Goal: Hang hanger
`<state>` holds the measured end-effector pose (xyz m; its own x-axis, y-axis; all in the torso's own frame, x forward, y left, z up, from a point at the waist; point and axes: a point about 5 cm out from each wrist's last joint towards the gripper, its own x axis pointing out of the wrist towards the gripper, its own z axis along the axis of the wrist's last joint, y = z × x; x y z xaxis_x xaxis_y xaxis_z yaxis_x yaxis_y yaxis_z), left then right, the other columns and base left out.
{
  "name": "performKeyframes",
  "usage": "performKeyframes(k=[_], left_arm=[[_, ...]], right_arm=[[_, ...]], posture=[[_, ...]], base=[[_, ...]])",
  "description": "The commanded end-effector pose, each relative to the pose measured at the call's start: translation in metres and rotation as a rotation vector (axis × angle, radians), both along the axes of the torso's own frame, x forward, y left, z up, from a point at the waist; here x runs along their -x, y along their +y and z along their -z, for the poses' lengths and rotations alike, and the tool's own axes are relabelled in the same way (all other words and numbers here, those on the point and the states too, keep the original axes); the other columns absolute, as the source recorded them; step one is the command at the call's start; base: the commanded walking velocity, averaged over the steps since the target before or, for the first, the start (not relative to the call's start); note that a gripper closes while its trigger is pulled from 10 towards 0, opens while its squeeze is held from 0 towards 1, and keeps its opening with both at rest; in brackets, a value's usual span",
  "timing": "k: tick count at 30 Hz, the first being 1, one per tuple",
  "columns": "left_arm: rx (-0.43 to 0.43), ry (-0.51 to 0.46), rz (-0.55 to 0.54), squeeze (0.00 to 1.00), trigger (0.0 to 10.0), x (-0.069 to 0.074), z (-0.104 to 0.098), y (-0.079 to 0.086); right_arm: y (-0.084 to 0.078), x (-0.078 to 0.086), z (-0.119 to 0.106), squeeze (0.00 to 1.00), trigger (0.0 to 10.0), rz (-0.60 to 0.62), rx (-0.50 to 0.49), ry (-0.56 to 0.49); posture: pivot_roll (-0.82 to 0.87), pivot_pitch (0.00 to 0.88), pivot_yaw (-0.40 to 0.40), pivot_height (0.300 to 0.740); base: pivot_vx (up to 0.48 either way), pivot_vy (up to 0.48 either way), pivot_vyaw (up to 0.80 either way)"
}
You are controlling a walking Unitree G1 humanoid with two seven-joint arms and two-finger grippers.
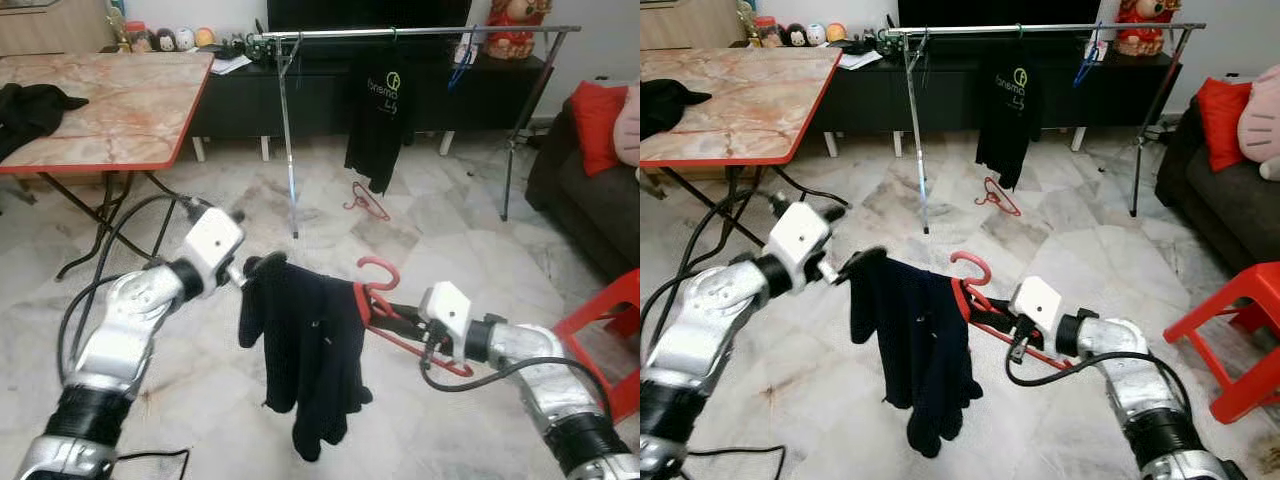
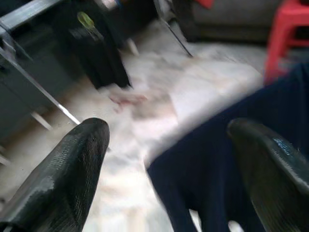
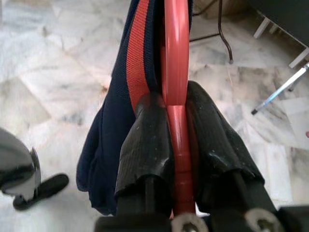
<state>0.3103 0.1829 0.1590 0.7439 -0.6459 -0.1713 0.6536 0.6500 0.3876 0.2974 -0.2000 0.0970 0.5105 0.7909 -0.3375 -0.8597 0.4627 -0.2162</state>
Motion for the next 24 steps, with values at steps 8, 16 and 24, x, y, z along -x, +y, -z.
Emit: performKeyframes(k=[8,16,24], left_arm=[[0.061,0.148,0.038,0.00,10.0,0.006,0.021,0.009],[0.103,0.180,0.041,0.00,10.0,-0.001,0.026,0.007],[0.122,0.206,0.020,0.00,10.0,-0.008,0.037,-0.001]], right_arm=[[-0.023,-0.003,-0.034,0.00,0.0,-0.004,-0.043,-0.064],[-0.027,0.005,-0.042,0.00,0.0,-0.060,-0.034,-0.051],[-0.024,0.011,-0.047,0.00,0.0,-0.091,-0.048,-0.034]], posture=[[-0.02,0.000,-0.041,0.740],[-0.02,0.000,-0.048,0.740],[-0.03,0.000,-0.042,0.740]], base=[[0.000,0.000,0.00],[0.000,0.000,0.00],[0.000,0.000,0.00]])
